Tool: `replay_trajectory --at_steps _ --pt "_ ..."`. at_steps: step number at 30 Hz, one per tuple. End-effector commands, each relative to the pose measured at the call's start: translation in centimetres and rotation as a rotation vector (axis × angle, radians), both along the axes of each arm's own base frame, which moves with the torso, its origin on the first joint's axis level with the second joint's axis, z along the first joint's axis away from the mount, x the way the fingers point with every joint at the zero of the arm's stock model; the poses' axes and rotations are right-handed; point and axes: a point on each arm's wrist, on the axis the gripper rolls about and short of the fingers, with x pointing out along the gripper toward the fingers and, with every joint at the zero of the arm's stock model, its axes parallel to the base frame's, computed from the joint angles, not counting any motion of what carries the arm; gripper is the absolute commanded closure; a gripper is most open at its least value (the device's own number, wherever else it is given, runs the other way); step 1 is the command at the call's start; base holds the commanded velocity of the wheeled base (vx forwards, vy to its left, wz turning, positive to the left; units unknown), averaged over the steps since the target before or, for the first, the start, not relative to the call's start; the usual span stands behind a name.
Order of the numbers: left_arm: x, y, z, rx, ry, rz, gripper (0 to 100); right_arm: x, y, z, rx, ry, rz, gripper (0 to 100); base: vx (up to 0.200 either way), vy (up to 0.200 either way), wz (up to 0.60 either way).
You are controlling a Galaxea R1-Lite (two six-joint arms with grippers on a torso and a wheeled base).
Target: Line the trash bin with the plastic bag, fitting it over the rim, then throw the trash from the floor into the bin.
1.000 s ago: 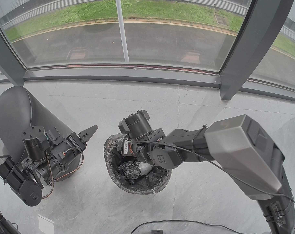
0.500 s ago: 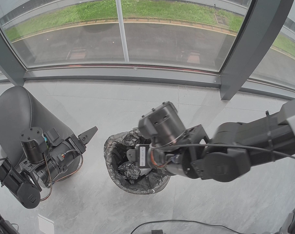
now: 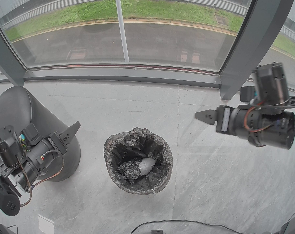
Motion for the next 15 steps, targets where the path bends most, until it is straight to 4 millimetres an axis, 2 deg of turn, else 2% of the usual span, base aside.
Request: replay_trajectory --at_steps 1,4,5,6,9,10,15 --pt "-4.2 1.4 2.2 0.076 -0.098 0.031 0 -4.2 -7.5 2.8 0.022 -0.147 -0.127 0 0.000 0.000 0.00" --pt "-5.6 1.9 2.5 0.119 -0.101 0.040 0 -5.5 -9.5 3.2 -0.022 -0.196 -0.160 0 0.000 0.000 0.00" --pt "-5.7 2.0 2.6 0.122 -0.102 0.042 0 -5.6 -9.6 3.2 -0.025 -0.199 -0.160 0 0.000 0.000 0.00" --pt "-6.8 2.6 2.9 0.141 -0.100 0.065 0 -6.5 -10.7 3.4 -0.056 -0.232 -0.181 0 0.000 0.000 0.00" --pt "-7.2 2.9 3.1 0.145 -0.103 0.077 0 -6.8 -11.1 3.6 -0.065 -0.245 -0.192 0 0.000 0.000 0.00" --pt "-9.5 4.2 4.2 0.173 -0.132 0.139 0 -8.7 -12.8 4.3 -0.074 -0.310 -0.237 0 0.000 0.000 0.00" --pt "-13.4 5.4 4.9 0.213 -0.131 0.205 0 -11.7 -14.4 4.3 -0.092 -0.383 -0.266 0 0.000 0.000 0.00"
